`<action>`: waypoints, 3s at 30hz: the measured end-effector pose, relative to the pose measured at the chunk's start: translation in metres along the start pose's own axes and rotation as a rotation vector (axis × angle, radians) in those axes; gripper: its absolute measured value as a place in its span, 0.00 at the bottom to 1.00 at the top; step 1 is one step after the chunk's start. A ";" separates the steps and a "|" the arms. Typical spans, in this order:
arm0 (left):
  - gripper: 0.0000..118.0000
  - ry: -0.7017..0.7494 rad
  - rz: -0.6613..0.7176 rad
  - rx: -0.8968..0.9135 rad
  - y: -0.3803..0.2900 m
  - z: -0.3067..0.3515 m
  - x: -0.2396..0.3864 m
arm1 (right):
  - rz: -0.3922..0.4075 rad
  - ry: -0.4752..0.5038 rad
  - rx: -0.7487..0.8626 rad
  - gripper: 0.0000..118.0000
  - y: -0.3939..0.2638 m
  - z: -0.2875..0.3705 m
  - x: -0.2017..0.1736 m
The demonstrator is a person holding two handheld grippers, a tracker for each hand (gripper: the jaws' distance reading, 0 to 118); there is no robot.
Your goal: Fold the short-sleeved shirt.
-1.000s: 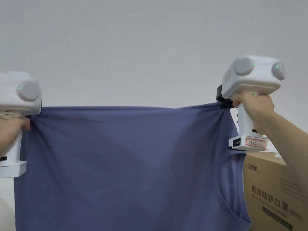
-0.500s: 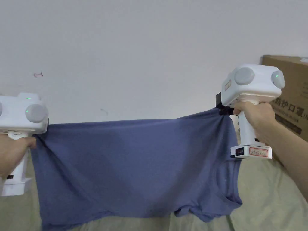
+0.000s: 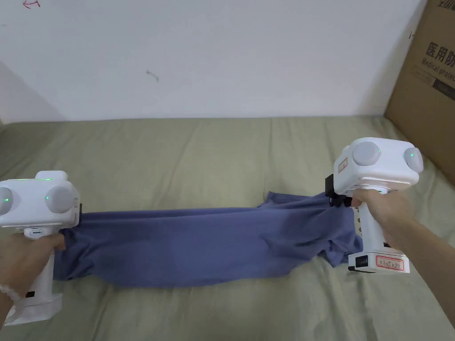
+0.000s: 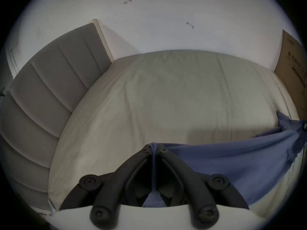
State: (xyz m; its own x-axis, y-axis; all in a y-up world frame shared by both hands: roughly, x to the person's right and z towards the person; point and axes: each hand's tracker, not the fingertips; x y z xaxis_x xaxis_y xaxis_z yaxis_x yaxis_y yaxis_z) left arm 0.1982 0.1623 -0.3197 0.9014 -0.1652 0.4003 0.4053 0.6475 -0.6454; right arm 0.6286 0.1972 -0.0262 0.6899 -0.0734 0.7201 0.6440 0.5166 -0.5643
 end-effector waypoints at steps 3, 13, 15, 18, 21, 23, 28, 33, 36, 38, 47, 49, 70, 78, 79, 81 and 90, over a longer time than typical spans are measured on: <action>0.02 -0.002 0.003 0.015 -0.009 0.027 -0.009 | 0.005 0.000 0.016 0.03 -0.011 0.029 0.002; 0.02 -0.015 -0.041 0.040 -0.121 0.139 -0.052 | 0.002 0.057 0.050 0.03 -0.142 0.125 0.034; 0.02 -0.029 -0.050 0.025 -0.154 0.155 -0.059 | 0.025 0.058 0.036 0.03 -0.182 0.139 0.041; 0.02 -0.030 -0.097 0.006 -0.203 0.177 -0.068 | 0.010 0.065 0.004 0.03 -0.232 0.142 0.062; 0.02 -0.043 -0.100 0.001 -0.243 0.198 -0.077 | -0.039 0.094 -0.024 0.03 -0.279 0.150 0.078; 0.02 -0.044 -0.106 -0.006 -0.265 0.208 -0.082 | -0.023 0.089 -0.041 0.03 -0.305 0.153 0.085; 0.02 -0.037 -0.161 -0.029 -0.305 0.220 -0.089 | -0.077 0.120 -0.075 0.03 -0.346 0.158 0.100; 0.02 -0.041 -0.146 -0.057 -0.322 0.217 -0.091 | -0.051 0.104 -0.081 0.03 -0.360 0.159 0.099; 0.08 -0.043 -0.137 -0.050 -0.322 0.216 -0.091 | -0.051 0.109 -0.070 0.03 -0.360 0.158 0.098; 0.30 -0.047 -0.122 -0.049 -0.321 0.216 -0.094 | -0.034 0.105 -0.072 0.15 -0.362 0.159 0.096; 0.89 -0.140 0.024 0.007 -0.322 0.253 -0.105 | 0.100 0.087 0.024 0.54 -0.365 0.183 0.081; 0.62 -0.191 0.040 0.023 -0.328 0.264 -0.107 | 0.110 0.107 0.044 0.15 -0.369 0.190 0.076; 0.71 -0.179 0.035 0.008 -0.348 0.232 -0.121 | -0.004 0.254 -0.036 0.00 -0.402 0.174 0.065; 0.03 -0.217 0.098 -0.034 -0.349 0.206 -0.120 | 0.020 0.238 -0.053 0.00 -0.406 0.170 0.067; 0.03 -0.247 0.115 -0.033 -0.349 0.211 -0.120 | 0.022 0.237 -0.052 0.00 -0.406 0.171 0.068; 0.03 -0.229 0.098 -0.016 -0.348 0.218 -0.117 | 0.022 0.230 -0.047 0.00 -0.405 0.175 0.073; 0.03 -0.215 0.065 -0.003 -0.340 0.224 -0.116 | 0.063 0.184 0.037 0.61 -0.388 0.181 0.090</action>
State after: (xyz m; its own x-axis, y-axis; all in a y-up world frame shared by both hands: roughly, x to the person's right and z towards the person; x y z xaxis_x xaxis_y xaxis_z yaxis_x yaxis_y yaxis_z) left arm -0.0786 0.1276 -0.0008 0.8725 0.0395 0.4870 0.3481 0.6490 -0.6764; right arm 0.3808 0.1447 0.3305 0.7793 -0.1929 0.5962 0.5875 0.5558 -0.5881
